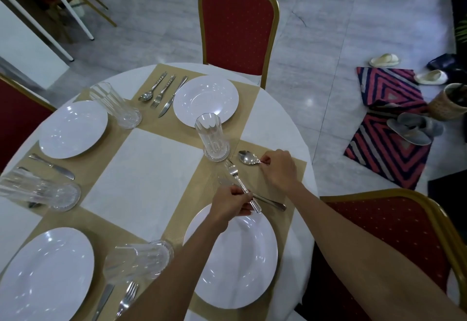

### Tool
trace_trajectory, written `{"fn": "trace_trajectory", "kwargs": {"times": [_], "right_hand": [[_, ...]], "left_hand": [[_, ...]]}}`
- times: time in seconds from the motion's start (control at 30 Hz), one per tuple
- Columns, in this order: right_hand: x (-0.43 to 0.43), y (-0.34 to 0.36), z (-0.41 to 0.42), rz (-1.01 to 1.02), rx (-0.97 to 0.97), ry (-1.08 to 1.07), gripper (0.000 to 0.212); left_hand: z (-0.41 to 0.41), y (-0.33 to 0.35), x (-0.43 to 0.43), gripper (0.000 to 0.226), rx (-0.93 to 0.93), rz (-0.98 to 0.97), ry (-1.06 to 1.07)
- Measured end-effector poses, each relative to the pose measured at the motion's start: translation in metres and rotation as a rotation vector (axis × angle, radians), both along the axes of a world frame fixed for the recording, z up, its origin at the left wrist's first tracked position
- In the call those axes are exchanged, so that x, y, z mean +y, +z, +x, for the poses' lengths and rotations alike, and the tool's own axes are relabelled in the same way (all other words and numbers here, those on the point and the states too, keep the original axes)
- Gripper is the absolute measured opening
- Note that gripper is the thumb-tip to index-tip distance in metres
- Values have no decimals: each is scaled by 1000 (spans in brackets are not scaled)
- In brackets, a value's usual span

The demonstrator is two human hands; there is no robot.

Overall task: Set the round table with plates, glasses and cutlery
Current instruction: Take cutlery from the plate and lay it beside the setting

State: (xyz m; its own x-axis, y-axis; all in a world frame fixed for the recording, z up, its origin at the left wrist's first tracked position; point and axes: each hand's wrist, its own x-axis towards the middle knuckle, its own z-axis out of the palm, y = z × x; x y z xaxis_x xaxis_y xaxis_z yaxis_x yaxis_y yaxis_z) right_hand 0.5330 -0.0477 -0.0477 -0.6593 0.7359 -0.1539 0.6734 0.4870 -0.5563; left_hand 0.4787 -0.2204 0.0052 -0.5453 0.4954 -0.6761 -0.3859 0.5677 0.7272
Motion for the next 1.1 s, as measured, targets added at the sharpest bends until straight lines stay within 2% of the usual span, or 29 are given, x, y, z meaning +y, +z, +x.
{"fn": "trace_trajectory", "kwargs": {"times": [0.2, 0.4, 0.53, 0.67, 0.77, 1.0, 1.1], "right_hand": [[14, 2, -7, -3, -32, 31, 11], [17, 9, -2, -2, -31, 2, 15], [6, 32, 23, -276, 98, -47, 8], [-5, 43, 57, -437, 29, 33, 19], [-11, 39, 67, -403, -6, 99, 27], [-14, 31, 64, -322, -27, 210, 24], [-11, 27, 63, -312, -34, 201, 21]], "left_hand": [[8, -5, 11, 12, 31, -53, 75], [10, -6, 23, 11, -29, -42, 126], [11, -8, 35, 10, -61, -36, 199], [13, -12, 49, 3, -109, -63, 264], [16, -15, 57, 7, -146, -86, 305], [17, -24, 63, 10, -97, -129, 322], [18, -23, 62, 17, -73, -111, 292]]}}
